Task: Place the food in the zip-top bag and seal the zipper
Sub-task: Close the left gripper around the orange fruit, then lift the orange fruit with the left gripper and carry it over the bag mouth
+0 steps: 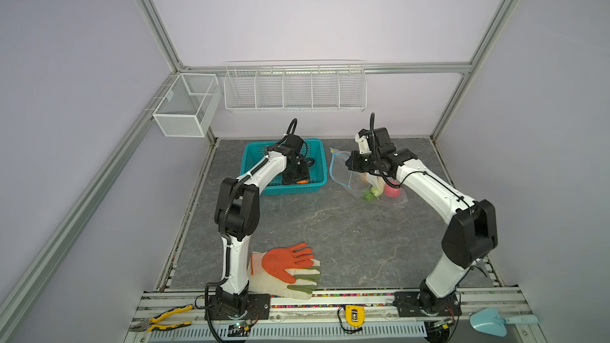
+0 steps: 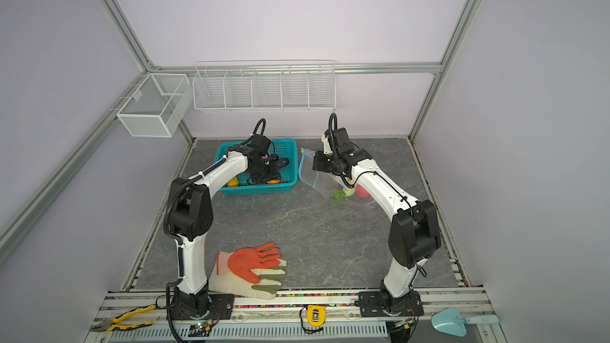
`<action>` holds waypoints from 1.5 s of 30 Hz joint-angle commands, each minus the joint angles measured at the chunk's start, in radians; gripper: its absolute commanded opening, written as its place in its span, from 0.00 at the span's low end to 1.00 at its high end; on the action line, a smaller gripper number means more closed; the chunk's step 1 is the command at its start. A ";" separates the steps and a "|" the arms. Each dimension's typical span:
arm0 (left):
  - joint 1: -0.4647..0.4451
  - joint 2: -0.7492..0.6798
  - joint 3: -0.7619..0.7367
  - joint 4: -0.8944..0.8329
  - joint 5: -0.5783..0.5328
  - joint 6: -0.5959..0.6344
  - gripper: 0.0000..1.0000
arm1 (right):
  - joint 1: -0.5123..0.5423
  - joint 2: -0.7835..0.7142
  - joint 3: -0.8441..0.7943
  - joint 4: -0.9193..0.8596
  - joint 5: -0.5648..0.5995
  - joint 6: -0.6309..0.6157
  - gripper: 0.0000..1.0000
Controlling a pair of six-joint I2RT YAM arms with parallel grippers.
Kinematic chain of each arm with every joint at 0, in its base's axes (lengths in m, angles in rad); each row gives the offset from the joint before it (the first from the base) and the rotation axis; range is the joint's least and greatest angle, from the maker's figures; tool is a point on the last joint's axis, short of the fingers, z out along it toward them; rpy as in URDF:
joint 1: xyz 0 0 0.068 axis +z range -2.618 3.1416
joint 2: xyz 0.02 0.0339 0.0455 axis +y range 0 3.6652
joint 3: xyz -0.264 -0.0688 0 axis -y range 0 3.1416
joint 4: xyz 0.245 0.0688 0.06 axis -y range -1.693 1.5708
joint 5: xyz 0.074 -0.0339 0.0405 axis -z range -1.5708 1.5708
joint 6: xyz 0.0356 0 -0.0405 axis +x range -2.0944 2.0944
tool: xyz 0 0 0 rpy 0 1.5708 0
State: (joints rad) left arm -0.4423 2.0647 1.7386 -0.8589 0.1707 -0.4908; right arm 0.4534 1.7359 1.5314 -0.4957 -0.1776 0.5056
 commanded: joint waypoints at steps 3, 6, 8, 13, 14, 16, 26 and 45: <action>0.001 -0.076 -0.016 0.023 0.066 -0.044 0.50 | 0.005 -0.009 0.010 0.010 -0.016 0.006 0.07; -0.005 -0.095 -0.007 0.018 0.075 -0.052 0.50 | 0.005 -0.003 0.019 0.007 -0.016 0.004 0.07; -0.009 -0.109 -0.001 0.021 0.088 -0.059 0.50 | 0.005 0.001 0.022 0.007 -0.018 0.004 0.07; -0.045 -0.128 0.037 0.032 0.147 -0.097 0.49 | 0.005 0.007 0.032 0.005 -0.019 0.003 0.07; -0.053 -0.129 0.047 0.036 0.160 -0.106 0.49 | 0.005 0.008 0.032 0.006 -0.019 0.002 0.07; -0.065 -0.138 0.052 0.056 0.189 -0.125 0.48 | 0.005 0.011 0.035 0.006 -0.018 0.002 0.07; -0.098 -0.166 0.046 0.103 0.262 -0.159 0.47 | 0.005 0.013 0.033 0.006 -0.023 0.004 0.07; -0.102 -0.207 0.009 0.228 0.394 -0.216 0.45 | 0.006 0.008 0.029 0.007 -0.023 0.006 0.07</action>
State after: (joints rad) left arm -0.5419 1.8912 1.7626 -0.6765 0.5293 -0.6857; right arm 0.4534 1.7367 1.5467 -0.4961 -0.1844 0.5053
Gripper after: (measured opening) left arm 0.558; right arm 0.071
